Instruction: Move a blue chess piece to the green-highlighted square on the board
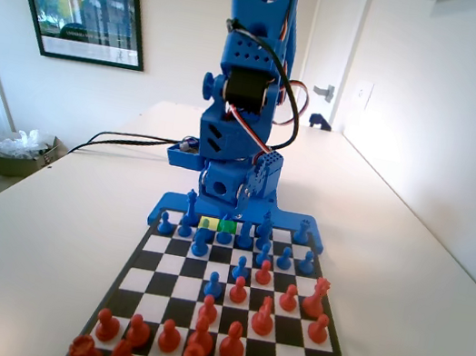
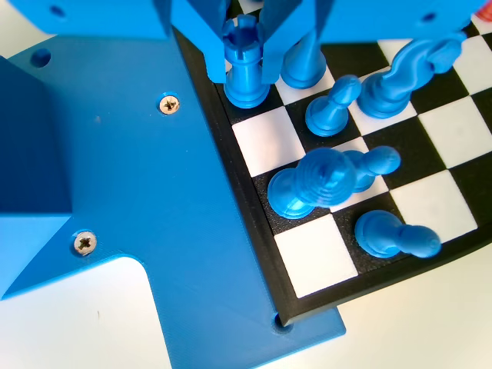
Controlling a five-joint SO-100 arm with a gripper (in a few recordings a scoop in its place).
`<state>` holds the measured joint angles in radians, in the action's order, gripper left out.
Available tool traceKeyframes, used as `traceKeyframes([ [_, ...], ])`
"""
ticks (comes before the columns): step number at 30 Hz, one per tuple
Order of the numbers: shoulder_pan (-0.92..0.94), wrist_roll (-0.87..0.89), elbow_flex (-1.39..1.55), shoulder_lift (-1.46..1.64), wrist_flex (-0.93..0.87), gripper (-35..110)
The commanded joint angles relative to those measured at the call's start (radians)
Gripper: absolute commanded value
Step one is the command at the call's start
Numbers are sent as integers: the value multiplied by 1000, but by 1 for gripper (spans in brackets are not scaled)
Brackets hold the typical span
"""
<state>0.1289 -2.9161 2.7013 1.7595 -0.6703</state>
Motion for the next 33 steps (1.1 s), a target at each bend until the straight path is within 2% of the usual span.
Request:
traceKeyframes([
  [1, 9, -127, 14, 8, 8, 1],
  [6, 12, -132, 9, 8, 9, 11],
  [11, 11, -127, 6, 8, 5, 15],
  [18, 3, -130, -8, 18, -41, 15],
  [33, -41, -81, -137, 89, -272, 14],
])
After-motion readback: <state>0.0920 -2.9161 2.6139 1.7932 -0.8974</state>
